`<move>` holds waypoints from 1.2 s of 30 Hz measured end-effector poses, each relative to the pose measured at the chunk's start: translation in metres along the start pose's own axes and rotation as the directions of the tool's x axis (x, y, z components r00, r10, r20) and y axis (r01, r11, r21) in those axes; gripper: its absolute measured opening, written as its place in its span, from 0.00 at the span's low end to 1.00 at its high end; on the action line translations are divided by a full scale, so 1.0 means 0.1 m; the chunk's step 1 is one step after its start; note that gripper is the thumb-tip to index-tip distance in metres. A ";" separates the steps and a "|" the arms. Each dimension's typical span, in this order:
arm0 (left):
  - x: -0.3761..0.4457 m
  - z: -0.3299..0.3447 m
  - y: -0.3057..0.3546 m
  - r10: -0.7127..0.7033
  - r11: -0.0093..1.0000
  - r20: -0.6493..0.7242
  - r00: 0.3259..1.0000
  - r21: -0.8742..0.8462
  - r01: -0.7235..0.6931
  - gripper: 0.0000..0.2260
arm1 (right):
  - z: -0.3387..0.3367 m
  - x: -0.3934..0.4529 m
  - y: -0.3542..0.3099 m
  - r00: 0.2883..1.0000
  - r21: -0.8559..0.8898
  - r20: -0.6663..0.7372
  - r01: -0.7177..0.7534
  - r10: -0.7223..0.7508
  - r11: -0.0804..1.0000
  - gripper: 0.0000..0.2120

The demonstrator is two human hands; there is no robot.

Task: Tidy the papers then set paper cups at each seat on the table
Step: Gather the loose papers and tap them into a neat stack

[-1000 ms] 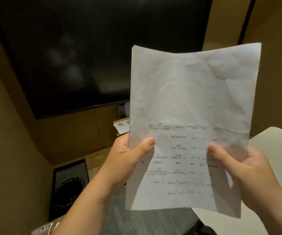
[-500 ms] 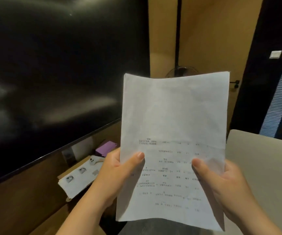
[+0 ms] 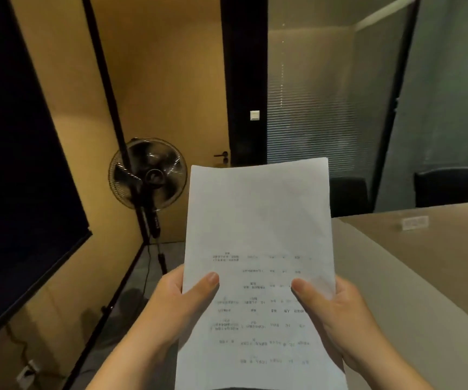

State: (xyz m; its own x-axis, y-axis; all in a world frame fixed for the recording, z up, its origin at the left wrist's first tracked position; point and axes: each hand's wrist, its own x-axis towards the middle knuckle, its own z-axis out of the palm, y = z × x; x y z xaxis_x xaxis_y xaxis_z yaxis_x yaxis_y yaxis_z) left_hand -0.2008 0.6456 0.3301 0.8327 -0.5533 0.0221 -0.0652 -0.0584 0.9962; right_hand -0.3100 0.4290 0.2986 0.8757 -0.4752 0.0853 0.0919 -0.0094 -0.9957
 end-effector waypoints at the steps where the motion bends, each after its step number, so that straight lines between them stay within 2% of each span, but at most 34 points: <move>1: 0.22 -0.10 0.00 0.006 1.000 0.053 0.999 0.005 -0.006 0.13 | 0.07 0.12 0.02 0.999 -0.002 -0.054 -0.002 0.002 1.000 0.06; 4: 0.89 -0.26 -0.03 0.034 0.999 0.073 0.997 0.009 -0.035 0.10 | 0.18 0.47 0.05 0.988 0.003 -0.154 0.005 -0.004 1.000 0.07; 9: 2.14 -0.08 -0.30 0.031 0.998 0.176 0.984 0.040 -0.039 0.11 | -0.04 1.22 0.29 0.933 0.029 -0.360 0.011 0.001 1.000 0.06; 13: 3.08 0.18 -0.43 0.014 0.994 0.256 0.966 0.100 -0.041 0.13 | -0.32 2.03 0.60 0.906 0.047 -0.421 -0.024 0.042 0.999 0.07; 15: 3.71 0.31 -0.46 0.000 0.989 0.264 0.964 0.146 -0.040 0.12 | -0.47 2.60 0.80 0.890 0.054 -0.448 -0.066 0.083 0.996 0.08; 21: 4.99 0.63 -0.58 -0.070 0.966 0.323 0.944 0.259 -0.017 0.12 | -0.75 3.61 1.18 0.825 0.048 -0.551 -0.119 0.126 0.992 0.08; 24: 5.59 0.78 -0.73 -0.112 0.954 0.397 0.911 0.300 -0.013 0.11 | -0.88 4.02 1.33 0.799 0.042 -0.585 -0.142 0.139 0.989 0.08; 30: 6.87 1.14 -1.20 -0.169 0.938 0.516 0.840 0.345 -0.023 0.11 | -1.04 4.83 1.80 0.699 0.141 -0.670 -0.210 0.249 0.968 0.07; 33: 7.38 1.24 -1.45 -0.195 0.937 0.576 0.794 0.348 -0.022 0.11 | -1.05 5.16 2.01 0.645 0.190 -0.699 -0.250 0.309 0.949 0.10; 34: 7.74 1.34 -1.56 -0.206 0.941 0.635 0.745 0.338 -0.027 0.12 | -1.07 5.42 2.15 0.604 0.204 -0.731 -0.248 0.316 0.947 0.11; 36: 8.10 1.43 -1.68 -0.203 0.944 0.689 0.695 0.327 -0.049 0.14 | -1.05 5.65 2.25 0.555 0.240 -0.756 -0.257 0.347 0.936 0.10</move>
State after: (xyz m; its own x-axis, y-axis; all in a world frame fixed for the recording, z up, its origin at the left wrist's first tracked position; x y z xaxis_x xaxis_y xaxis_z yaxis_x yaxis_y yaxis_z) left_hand 0.4063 0.0887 0.1683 0.2130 -0.9457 -0.2454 -0.2820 -0.3000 0.9113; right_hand 0.1562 0.0659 0.1191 0.1596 -0.9323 -0.3247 -0.0254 0.3249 -0.9454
